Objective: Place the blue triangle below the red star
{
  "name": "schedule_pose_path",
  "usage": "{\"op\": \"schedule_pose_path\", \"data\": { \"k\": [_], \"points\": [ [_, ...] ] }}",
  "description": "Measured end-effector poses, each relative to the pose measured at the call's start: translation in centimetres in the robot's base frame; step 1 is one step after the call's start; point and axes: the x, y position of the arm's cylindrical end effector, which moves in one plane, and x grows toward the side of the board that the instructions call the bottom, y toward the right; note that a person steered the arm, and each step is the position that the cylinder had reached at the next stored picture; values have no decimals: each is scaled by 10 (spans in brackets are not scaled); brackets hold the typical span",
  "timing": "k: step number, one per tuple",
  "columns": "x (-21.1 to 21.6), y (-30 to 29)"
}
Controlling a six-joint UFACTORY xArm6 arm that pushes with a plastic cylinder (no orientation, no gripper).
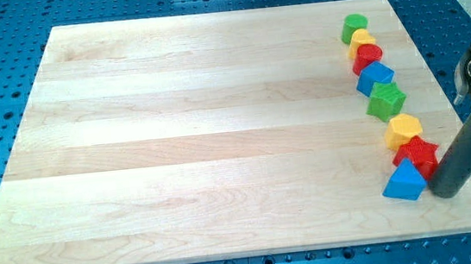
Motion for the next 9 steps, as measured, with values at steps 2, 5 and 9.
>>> {"op": "schedule_pose_path", "data": {
  "k": [2,5,9],
  "points": [
    [-9,0],
    [41,0],
    [41,-113]
  ]
}}
